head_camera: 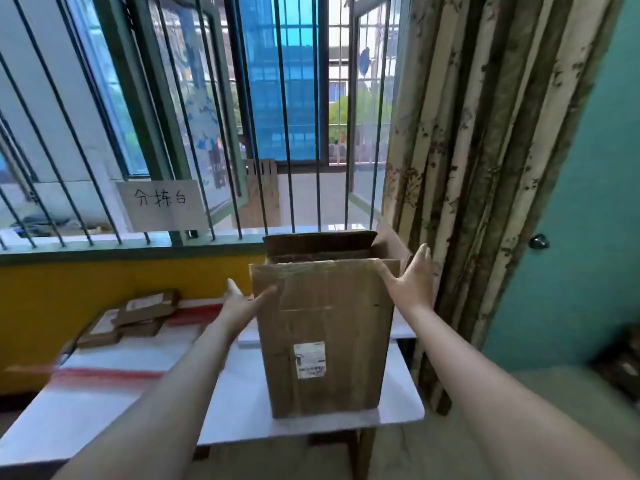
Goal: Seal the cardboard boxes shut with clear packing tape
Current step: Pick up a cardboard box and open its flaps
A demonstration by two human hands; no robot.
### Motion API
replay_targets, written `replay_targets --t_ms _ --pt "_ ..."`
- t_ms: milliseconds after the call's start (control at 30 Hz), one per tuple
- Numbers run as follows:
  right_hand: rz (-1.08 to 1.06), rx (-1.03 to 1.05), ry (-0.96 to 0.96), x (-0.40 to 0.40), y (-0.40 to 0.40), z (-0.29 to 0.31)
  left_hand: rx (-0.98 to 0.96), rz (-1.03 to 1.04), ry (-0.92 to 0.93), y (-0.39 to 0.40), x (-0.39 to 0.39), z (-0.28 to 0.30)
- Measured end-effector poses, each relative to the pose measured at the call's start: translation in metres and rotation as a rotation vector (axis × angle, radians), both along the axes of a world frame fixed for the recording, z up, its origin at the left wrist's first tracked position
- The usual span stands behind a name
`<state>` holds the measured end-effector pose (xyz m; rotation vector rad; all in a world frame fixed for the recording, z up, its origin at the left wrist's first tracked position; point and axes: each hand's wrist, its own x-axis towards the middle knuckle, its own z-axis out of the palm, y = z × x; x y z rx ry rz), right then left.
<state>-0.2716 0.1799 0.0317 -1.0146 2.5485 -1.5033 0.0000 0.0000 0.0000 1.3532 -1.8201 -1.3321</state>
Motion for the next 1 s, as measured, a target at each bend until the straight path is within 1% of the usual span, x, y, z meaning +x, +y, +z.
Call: replay_targets --t_ms 100,167,200,333,433,600,733,833,1000 --pt "0.012 -0.036 -0.31 -0.007 -0.015 -0.02 0.094 -0.095 0.11 -0.01 -0.013 -0.012" --pt "0.041 -0.033 -0.462 -0.012 -0.025 -0.035 0.061 -0.174 0.142 -0.02 -0.02 -0.023" --pt "0.047 -0.018 -0.493 -0.012 -0.029 -0.039 0.048 -0.195 0.151 -0.027 -0.023 -0.031" --pt "0.112 -0.046 -0.547 -0.019 -0.041 -0.058 0.071 -0.19 0.189 -0.049 -0.027 -0.053" --pt "0.144 -0.088 -0.595 -0.027 -0.045 -0.074 0.072 -0.14 0.207 -0.044 -0.024 -0.064" --pt "0.184 -0.105 -0.723 -0.026 -0.046 -0.078 0.164 -0.046 0.397 -0.031 -0.033 -0.079" --pt "0.155 -0.215 -0.802 -0.031 -0.051 -0.08 0.149 -0.062 0.423 -0.028 -0.039 -0.076" --pt "0.182 -0.22 -0.77 -0.035 -0.046 -0.074 0.131 -0.072 0.408 -0.025 -0.044 -0.072" --pt "0.132 -0.241 -0.682 -0.04 -0.019 -0.055 0.127 -0.117 0.355 -0.019 -0.057 -0.056"
